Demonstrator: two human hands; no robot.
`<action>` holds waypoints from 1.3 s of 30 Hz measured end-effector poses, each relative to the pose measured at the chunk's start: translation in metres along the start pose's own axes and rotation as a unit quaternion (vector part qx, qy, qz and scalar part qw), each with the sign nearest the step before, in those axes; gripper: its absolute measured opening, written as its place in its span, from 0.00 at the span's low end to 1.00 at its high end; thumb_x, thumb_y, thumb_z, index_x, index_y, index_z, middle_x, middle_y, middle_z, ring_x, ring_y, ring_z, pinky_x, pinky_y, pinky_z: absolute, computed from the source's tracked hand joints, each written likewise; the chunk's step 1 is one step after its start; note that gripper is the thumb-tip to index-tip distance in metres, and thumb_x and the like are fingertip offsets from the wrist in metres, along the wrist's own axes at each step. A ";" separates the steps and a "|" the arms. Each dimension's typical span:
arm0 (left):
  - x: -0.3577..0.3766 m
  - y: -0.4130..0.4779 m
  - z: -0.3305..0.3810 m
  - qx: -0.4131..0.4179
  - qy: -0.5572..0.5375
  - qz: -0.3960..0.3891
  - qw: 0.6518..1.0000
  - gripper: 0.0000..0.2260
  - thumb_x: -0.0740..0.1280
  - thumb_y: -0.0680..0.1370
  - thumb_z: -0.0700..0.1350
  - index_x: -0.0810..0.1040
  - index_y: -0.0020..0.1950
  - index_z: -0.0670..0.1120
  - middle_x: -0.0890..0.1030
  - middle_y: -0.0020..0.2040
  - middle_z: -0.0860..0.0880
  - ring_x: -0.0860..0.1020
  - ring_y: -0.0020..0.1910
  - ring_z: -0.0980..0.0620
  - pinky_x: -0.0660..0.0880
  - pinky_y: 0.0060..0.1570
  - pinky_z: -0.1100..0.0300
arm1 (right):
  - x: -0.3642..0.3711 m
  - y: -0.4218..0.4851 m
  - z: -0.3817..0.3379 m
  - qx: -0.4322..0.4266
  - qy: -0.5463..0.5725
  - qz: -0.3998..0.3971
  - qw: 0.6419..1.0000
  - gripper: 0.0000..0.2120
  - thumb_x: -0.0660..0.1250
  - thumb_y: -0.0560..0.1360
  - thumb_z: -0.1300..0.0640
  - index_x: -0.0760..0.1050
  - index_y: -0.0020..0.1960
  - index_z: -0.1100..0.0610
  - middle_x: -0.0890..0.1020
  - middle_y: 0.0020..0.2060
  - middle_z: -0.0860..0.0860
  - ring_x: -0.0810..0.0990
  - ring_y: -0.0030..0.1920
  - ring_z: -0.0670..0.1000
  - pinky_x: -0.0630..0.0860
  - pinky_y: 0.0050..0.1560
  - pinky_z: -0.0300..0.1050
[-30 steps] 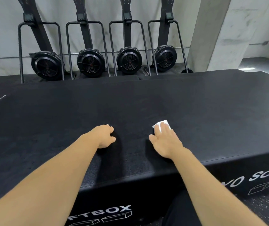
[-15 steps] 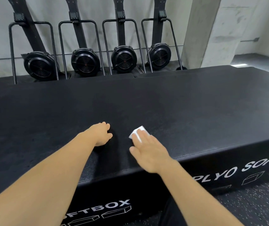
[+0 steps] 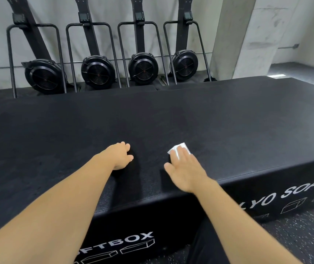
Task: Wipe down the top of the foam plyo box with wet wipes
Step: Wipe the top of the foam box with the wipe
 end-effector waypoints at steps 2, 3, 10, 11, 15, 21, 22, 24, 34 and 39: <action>0.000 -0.002 0.002 0.000 0.000 0.006 1.000 0.25 0.52 0.85 0.49 0.50 0.80 0.43 0.51 0.80 0.45 0.53 0.78 0.46 0.56 0.73 0.53 | 0.015 -0.016 -0.027 -0.029 0.005 -0.003 1.000 0.22 0.52 0.81 0.47 0.60 0.73 0.52 0.60 0.70 0.48 0.59 0.71 0.53 0.55 0.74 0.47; 0.000 -0.004 0.003 0.001 0.000 0.012 1.000 0.25 0.52 0.85 0.49 0.51 0.79 0.43 0.52 0.79 0.45 0.55 0.77 0.46 0.57 0.72 0.53 | 0.023 -0.023 -0.038 -0.040 0.002 -0.010 0.999 0.23 0.51 0.82 0.46 0.59 0.74 0.53 0.58 0.72 0.49 0.57 0.72 0.53 0.53 0.75 0.48; 0.003 -0.024 0.001 0.013 0.000 0.104 0.995 0.20 0.54 0.84 0.50 0.64 0.74 0.44 0.66 0.73 0.46 0.63 0.72 0.47 0.66 0.66 0.51 | 0.039 -0.040 -0.061 -0.110 -0.054 -0.064 0.990 0.27 0.47 0.84 0.47 0.50 0.80 0.55 0.49 0.79 0.51 0.46 0.79 0.52 0.46 0.77 0.46; 0.003 -0.027 0.001 0.021 0.005 0.112 0.993 0.20 0.55 0.83 0.51 0.66 0.73 0.44 0.67 0.72 0.46 0.64 0.72 0.47 0.67 0.66 0.51 | 0.032 -0.039 -0.054 -0.119 -0.039 -0.038 0.991 0.24 0.49 0.83 0.47 0.56 0.77 0.54 0.56 0.76 0.49 0.56 0.75 0.53 0.53 0.74 0.45; 0.004 -0.040 0.002 0.041 -0.003 0.143 0.989 0.21 0.59 0.80 0.58 0.73 0.68 0.46 0.76 0.65 0.48 0.73 0.65 0.48 0.68 0.61 0.54 | 0.003 -0.033 -0.008 -0.093 -0.014 0.045 0.995 0.14 0.55 0.81 0.51 0.66 0.66 0.51 0.66 0.65 0.46 0.67 0.53 0.51 0.64 0.59 0.44; 0.010 -0.054 0.009 0.041 -0.025 0.096 0.994 0.30 0.66 0.76 0.62 0.67 0.74 0.51 0.71 0.71 0.53 0.69 0.70 0.49 0.62 0.68 0.54 | -0.021 -0.015 0.060 0.040 -0.029 0.022 0.999 0.18 0.52 0.83 0.50 0.64 0.71 0.52 0.64 0.69 0.48 0.65 0.52 0.52 0.63 0.58 0.45; 0.011 -0.054 0.009 0.039 -0.028 0.087 0.995 0.30 0.66 0.76 0.61 0.67 0.74 0.51 0.71 0.72 0.53 0.69 0.70 0.48 0.63 0.68 0.54 | -0.020 -0.014 0.059 0.048 -0.034 0.024 0.998 0.19 0.52 0.83 0.49 0.64 0.72 0.53 0.64 0.69 0.49 0.64 0.53 0.52 0.62 0.61 0.46; 0.011 -0.054 0.011 0.038 -0.035 0.077 0.996 0.29 0.67 0.76 0.60 0.67 0.74 0.51 0.70 0.72 0.52 0.69 0.70 0.48 0.63 0.68 0.55 | -0.015 -0.019 0.045 0.049 -0.037 0.039 0.997 0.21 0.52 0.83 0.48 0.64 0.73 0.54 0.64 0.70 0.50 0.64 0.57 0.51 0.60 0.67 0.45; 0.007 -0.061 0.017 0.029 -0.024 0.063 0.997 0.27 0.68 0.76 0.58 0.72 0.70 0.46 0.75 0.67 0.49 0.74 0.61 0.49 0.72 0.61 0.54 | 0.047 -0.073 -0.075 -0.114 -0.056 0.016 0.992 0.29 0.49 0.84 0.46 0.52 0.79 0.61 0.54 0.78 0.56 0.49 0.78 0.54 0.47 0.78 0.48; 0.006 -0.063 0.020 0.003 -0.041 0.041 0.998 0.27 0.69 0.76 0.56 0.69 0.72 0.47 0.73 0.68 0.49 0.72 0.66 0.46 0.71 0.63 0.52 | 0.028 -0.069 -0.047 -0.145 -0.031 0.029 0.988 0.20 0.51 0.83 0.48 0.63 0.72 0.55 0.64 0.70 0.49 0.65 0.67 0.53 0.60 0.70 0.46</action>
Point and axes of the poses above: each hand's wrist, its own y-axis towards the middle knuckle, its own x-axis out of the palm, z = x × y, the point moved 5 cm from there along y, towards the middle knuckle
